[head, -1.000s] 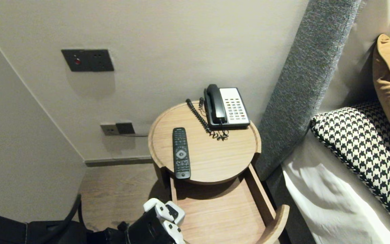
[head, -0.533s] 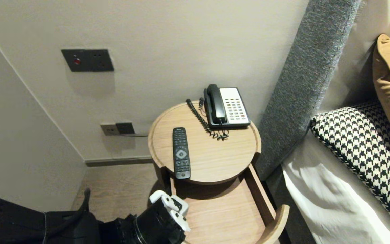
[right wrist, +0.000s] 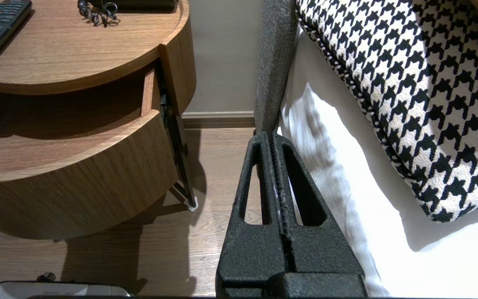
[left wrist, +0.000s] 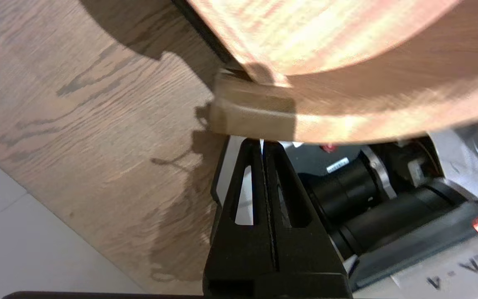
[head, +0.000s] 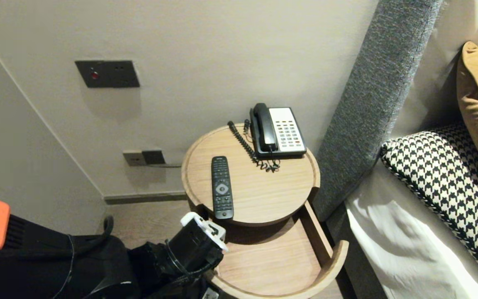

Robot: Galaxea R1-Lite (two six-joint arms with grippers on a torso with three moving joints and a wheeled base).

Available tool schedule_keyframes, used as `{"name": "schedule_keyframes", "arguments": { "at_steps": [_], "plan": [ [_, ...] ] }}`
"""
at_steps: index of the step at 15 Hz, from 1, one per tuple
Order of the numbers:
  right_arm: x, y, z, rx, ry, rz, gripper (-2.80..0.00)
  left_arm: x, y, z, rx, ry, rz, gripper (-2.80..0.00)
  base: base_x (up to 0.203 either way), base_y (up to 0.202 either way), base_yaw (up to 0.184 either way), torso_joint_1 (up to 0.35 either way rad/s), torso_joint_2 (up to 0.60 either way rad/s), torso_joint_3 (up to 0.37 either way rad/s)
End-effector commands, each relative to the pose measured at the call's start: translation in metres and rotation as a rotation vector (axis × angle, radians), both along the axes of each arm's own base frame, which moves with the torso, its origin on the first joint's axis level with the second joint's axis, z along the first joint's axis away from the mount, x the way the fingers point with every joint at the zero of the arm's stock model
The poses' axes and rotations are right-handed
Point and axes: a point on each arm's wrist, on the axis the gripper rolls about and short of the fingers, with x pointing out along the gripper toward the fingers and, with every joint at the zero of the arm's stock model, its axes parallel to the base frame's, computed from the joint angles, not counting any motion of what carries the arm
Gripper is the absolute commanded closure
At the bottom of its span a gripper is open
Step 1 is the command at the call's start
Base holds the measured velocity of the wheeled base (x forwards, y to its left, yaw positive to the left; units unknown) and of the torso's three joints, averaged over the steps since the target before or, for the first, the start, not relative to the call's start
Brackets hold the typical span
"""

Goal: Close the nightstand drawer

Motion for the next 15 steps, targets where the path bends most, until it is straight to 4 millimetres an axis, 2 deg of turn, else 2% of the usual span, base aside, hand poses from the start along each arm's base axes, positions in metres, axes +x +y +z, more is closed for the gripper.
{"name": "schedule_keyframes", "arguments": {
  "at_steps": [1,5,12,15],
  "plan": [
    [0.003,0.0,-0.011,-0.001,0.041,0.001,0.0,0.006,0.002,0.001,-0.005,-0.004,0.026,0.0,0.0,0.0,0.0,0.0,0.0,0.0],
    [0.003,0.0,-0.011,-0.001,0.04,0.0,0.0,0.02,0.006,0.007,-0.048,-0.002,0.057,0.0,0.0,0.0,0.0,0.0,0.0,0.0],
    [0.003,0.0,-0.011,-0.001,0.04,0.0,0.0,0.058,0.015,0.018,-0.135,-0.048,0.16,0.0,0.0,0.0,0.0,0.0,0.0,0.0],
    [0.003,0.0,-0.011,-0.001,0.041,0.0,0.0,0.069,0.017,0.015,-0.158,-0.07,0.186,0.0,0.0,0.0,0.0,0.0,0.0,0.0]
  ]
}}
